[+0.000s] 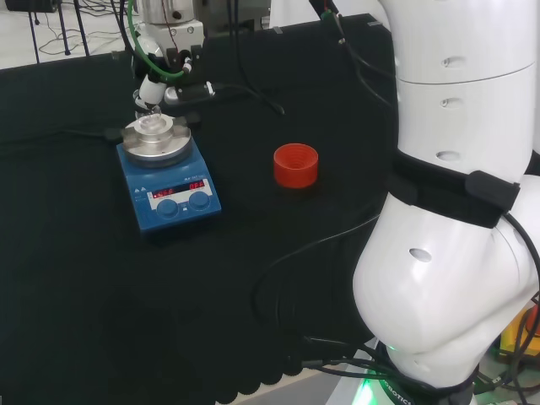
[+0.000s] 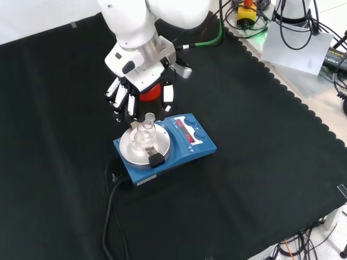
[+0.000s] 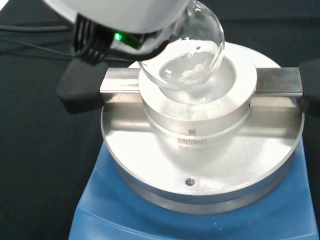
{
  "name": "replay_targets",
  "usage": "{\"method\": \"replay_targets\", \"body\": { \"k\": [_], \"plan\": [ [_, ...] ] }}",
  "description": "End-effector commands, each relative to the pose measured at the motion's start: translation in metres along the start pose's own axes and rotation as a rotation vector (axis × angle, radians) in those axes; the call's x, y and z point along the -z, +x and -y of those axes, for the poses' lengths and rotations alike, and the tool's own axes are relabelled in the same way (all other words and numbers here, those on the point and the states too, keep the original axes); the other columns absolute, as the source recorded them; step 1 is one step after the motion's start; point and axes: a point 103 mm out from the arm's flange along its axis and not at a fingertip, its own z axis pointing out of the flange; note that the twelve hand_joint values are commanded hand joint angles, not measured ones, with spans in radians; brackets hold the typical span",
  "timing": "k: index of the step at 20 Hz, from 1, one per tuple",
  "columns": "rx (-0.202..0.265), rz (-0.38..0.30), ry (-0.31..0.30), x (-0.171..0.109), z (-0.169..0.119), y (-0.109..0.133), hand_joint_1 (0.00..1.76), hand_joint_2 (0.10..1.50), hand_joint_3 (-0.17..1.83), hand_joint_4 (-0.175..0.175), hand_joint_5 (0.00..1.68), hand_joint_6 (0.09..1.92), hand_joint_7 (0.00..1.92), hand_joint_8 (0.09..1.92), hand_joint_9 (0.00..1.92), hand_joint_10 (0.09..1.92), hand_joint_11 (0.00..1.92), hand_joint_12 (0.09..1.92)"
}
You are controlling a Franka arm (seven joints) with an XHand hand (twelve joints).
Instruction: Place the round-bottom flask on the heater.
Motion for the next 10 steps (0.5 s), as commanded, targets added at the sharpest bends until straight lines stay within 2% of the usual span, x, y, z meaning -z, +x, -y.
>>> {"method": "replay_targets", "body": {
  "k": [1,10],
  "plan": [
    [-0.007,-0.001,0.009,-0.0049,-0.0016,-0.0041,1.11,0.61,0.88,0.142,1.14,1.02,0.44,0.62,0.70,0.57,0.32,1.31],
    [-0.013,-0.014,0.007,-0.0091,-0.0066,-0.0124,1.11,0.61,0.88,0.144,1.14,1.02,0.44,0.62,0.70,0.57,0.32,1.31]
  ]
}}
